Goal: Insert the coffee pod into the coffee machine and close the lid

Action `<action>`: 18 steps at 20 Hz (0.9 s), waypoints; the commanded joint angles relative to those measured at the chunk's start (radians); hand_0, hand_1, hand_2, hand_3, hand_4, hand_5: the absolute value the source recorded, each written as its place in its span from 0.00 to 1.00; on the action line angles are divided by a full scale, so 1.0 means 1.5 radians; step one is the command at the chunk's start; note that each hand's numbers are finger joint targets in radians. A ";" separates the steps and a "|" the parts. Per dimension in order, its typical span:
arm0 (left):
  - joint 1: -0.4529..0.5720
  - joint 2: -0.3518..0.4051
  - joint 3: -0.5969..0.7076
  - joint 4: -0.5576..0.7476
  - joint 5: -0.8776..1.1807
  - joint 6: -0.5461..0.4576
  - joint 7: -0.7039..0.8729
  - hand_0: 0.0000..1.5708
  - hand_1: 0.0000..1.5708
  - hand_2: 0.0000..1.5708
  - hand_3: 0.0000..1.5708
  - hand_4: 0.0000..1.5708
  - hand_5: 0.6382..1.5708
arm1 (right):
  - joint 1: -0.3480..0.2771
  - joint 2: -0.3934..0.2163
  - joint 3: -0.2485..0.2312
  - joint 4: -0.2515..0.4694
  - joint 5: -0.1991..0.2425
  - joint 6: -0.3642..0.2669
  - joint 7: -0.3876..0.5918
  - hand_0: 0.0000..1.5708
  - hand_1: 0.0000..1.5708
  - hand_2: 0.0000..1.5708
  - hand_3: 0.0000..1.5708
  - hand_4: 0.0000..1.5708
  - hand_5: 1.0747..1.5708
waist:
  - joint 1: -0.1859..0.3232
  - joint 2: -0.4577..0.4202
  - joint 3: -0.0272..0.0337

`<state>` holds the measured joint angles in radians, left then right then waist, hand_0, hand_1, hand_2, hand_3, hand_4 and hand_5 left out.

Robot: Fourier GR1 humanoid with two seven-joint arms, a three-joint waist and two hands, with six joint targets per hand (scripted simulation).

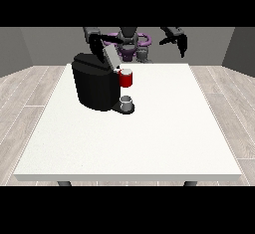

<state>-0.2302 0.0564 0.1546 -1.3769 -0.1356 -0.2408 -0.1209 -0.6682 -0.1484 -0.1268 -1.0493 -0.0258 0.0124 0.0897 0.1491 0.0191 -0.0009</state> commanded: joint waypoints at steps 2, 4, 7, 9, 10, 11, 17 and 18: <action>-0.026 0.023 0.022 -0.002 0.018 0.012 0.017 0.00 0.00 0.00 0.00 0.23 1.00 | -0.046 -0.019 0.002 0.017 0.001 0.024 0.008 0.00 0.00 0.00 0.00 0.08 1.00 | -0.011 0.029 0.0005; 0.028 0.012 -0.011 -0.031 0.004 0.003 0.031 0.00 0.00 0.00 0.00 0.22 1.00 | -0.029 -0.020 0.001 0.028 0.007 0.019 0.001 0.00 0.00 0.00 0.00 0.10 1.00 | 0.001 0.007 0.0006; 0.019 0.012 -0.012 -0.048 0.014 -0.002 0.014 0.00 0.00 0.00 0.00 0.23 1.00 | -0.048 -0.021 0.016 0.039 0.031 0.017 -0.053 0.00 0.00 0.00 0.00 0.14 1.00 | 0.027 0.039 0.0006; -0.007 0.014 -0.006 -0.025 0.013 0.006 0.026 0.00 0.00 0.00 0.00 0.23 1.00 | -0.103 -0.006 0.031 0.024 0.036 0.003 0.024 0.00 0.00 0.00 0.00 0.07 1.00 | 0.019 0.028 0.0004; -0.022 0.044 0.010 -0.022 0.027 -0.021 0.005 0.00 0.00 0.00 0.00 0.24 1.00 | -0.096 -0.005 0.035 0.024 0.054 -0.011 -0.026 0.00 0.00 0.00 0.00 0.08 1.00 | 0.032 0.067 0.0004; -0.023 0.024 -0.005 -0.023 0.014 0.000 0.030 0.00 0.00 0.00 0.00 0.26 1.00 | -0.113 -0.008 0.039 0.017 0.046 0.003 0.016 0.00 0.00 0.00 0.00 0.03 1.00 | 0.022 0.040 0.0004; -0.025 -0.003 -0.037 -0.037 -0.008 0.019 0.024 0.00 0.00 0.00 0.00 0.24 1.00 | -0.139 -0.018 0.040 0.017 0.052 0.019 -0.001 0.00 0.00 0.00 0.00 0.00 1.00 | 0.044 0.070 0.0007; -0.026 0.003 -0.032 -0.031 -0.009 0.020 0.021 0.00 0.00 0.00 0.00 0.21 1.00 | -0.149 -0.001 0.045 0.014 0.061 -0.009 0.029 0.00 0.00 0.00 0.00 0.00 1.00 | 0.049 0.059 0.0005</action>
<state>-0.2471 0.0724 0.1186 -1.4244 -0.1327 -0.2326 -0.0931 -0.8195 -0.2019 -0.0997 -1.0198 0.0576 -0.0077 0.1609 0.1853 0.0950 0.0078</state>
